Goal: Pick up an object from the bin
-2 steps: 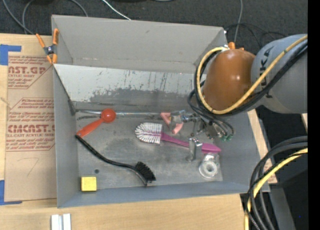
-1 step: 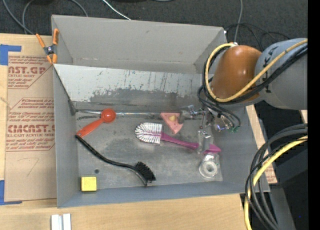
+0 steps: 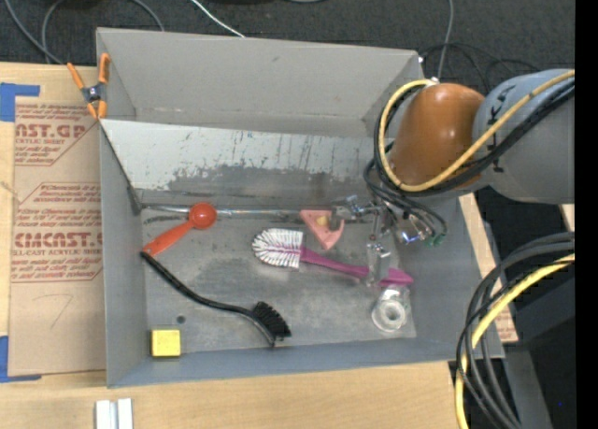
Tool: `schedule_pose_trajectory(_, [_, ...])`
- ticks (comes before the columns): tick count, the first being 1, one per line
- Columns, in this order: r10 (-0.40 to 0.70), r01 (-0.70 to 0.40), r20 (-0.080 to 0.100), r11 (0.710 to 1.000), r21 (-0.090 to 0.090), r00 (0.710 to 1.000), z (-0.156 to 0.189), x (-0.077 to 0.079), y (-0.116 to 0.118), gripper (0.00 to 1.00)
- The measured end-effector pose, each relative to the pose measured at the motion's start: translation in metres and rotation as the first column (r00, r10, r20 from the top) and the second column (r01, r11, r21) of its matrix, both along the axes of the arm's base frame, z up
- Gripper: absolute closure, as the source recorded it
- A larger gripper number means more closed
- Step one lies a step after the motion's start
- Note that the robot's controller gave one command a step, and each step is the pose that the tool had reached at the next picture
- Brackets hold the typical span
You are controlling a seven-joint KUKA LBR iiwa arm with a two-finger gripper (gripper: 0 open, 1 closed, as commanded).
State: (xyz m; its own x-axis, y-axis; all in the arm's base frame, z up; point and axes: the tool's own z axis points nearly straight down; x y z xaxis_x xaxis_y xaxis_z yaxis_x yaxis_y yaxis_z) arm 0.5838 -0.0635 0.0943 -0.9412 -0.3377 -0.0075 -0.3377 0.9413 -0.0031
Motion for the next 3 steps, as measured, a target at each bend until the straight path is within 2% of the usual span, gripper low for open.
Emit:
schedule_pose_trajectory(1, [-0.080, 0.080, 0.000, 0.997, 0.007, 0.997, -0.021, 0.003, 0.001, 0.00])
schedule_pose_trajectory(2, [0.304, -0.304, 0.008, 0.953, -0.004, 0.953, -0.023, 0.004, 0.019, 0.00])
schedule_pose_trajectory(3, [0.560, -0.559, 0.000, 0.829, -0.001, 0.829, -0.024, -0.016, 0.037, 1.00])
